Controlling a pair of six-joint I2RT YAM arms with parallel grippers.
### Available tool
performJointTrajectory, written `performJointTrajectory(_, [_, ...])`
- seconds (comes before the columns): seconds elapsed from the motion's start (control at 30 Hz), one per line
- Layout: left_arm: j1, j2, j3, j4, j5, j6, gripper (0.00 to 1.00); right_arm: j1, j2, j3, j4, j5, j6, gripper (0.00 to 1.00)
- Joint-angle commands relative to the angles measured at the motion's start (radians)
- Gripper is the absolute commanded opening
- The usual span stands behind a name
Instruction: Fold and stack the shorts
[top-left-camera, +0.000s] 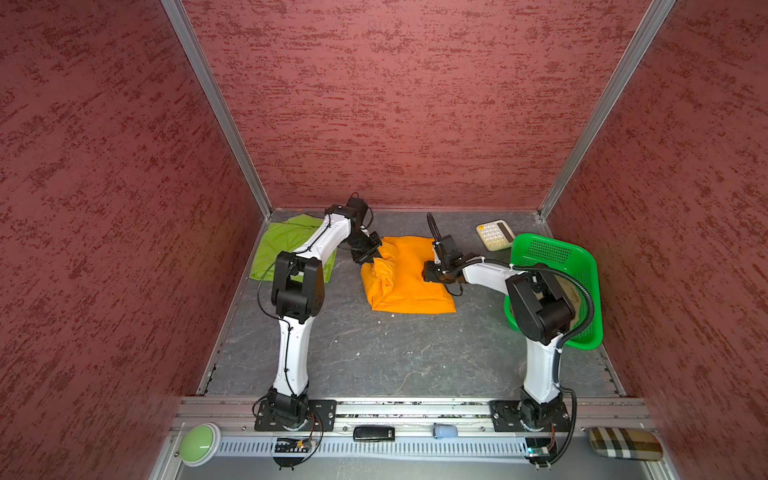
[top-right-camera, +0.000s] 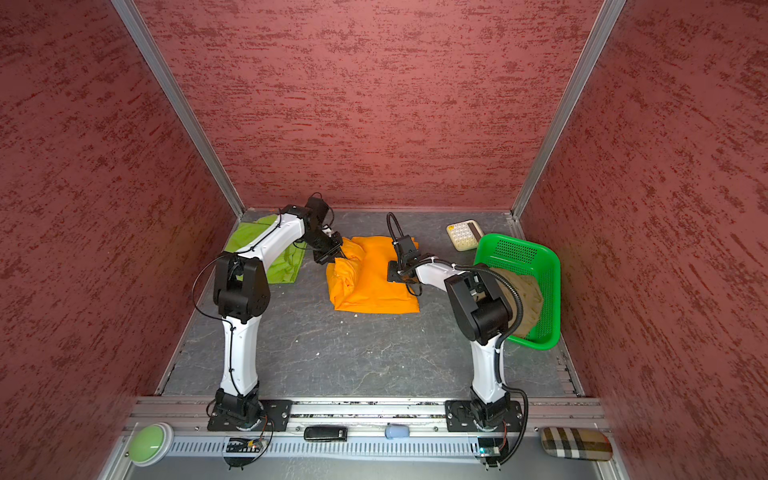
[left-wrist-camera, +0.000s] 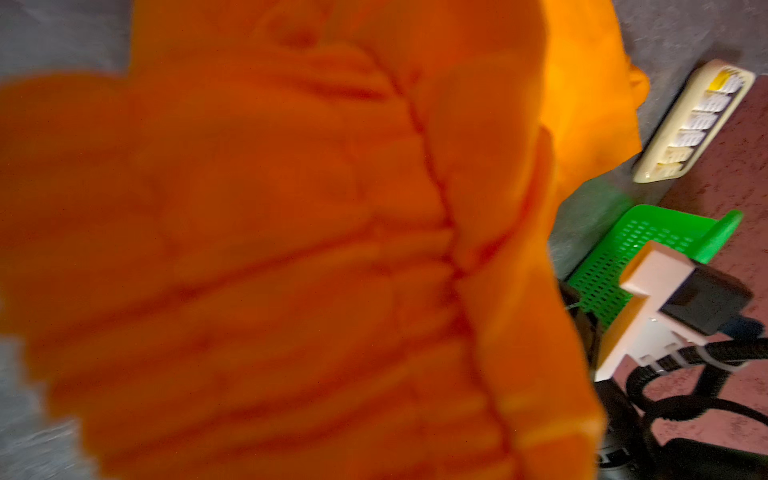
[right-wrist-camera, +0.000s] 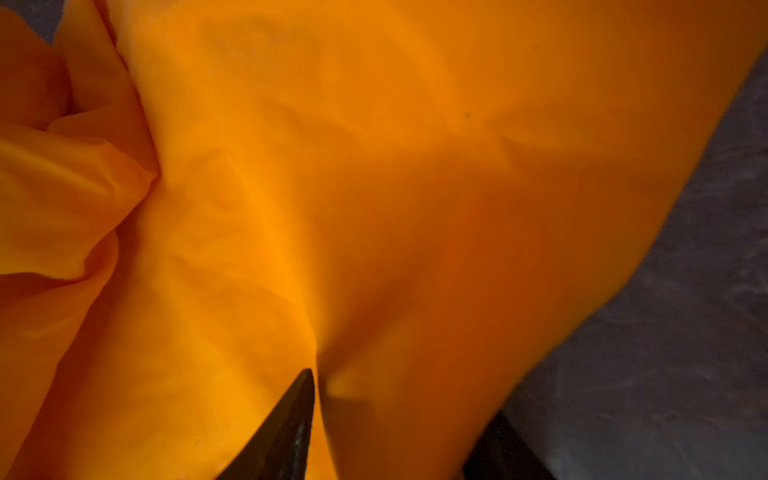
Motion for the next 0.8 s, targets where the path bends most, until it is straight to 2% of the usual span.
performJointTrajectory(0.0, [-0.027,-0.028,-0.034,0.159,0.065,-0.106,0.00,0.013,0.049,-0.041,-0.017,-0.043,0.015,0.54])
performJointTrajectory(0.3, [-0.067,-0.021,-0.196,0.418,0.070,-0.248,0.00,0.015,0.059,-0.062,0.014,-0.075,0.032,0.54])
performJointTrajectory(0.5, [-0.090,-0.037,-0.300,0.675,0.118,-0.367,0.00,0.015,0.063,-0.065,0.019,-0.083,0.036,0.54])
performJointTrajectory(0.57, [-0.100,-0.045,-0.307,0.731,0.134,-0.386,0.31,0.015,0.056,-0.066,0.019,-0.091,0.037,0.55])
performJointTrajectory(0.63, [-0.104,-0.070,-0.311,0.781,0.147,-0.389,0.49,0.015,0.033,-0.068,0.016,-0.104,0.038,0.59])
performJointTrajectory(0.67, [-0.105,-0.094,-0.315,0.802,0.149,-0.383,0.66,0.015,0.012,-0.066,0.007,-0.102,0.036,0.62])
performJointTrajectory(0.7, [-0.102,-0.123,-0.314,0.811,0.148,-0.368,1.00,0.014,-0.013,-0.065,-0.006,-0.093,0.031,0.66])
performJointTrajectory(0.77, [-0.091,-0.180,-0.300,0.798,0.153,-0.325,0.99,0.010,-0.068,-0.058,-0.041,-0.063,0.017,0.76])
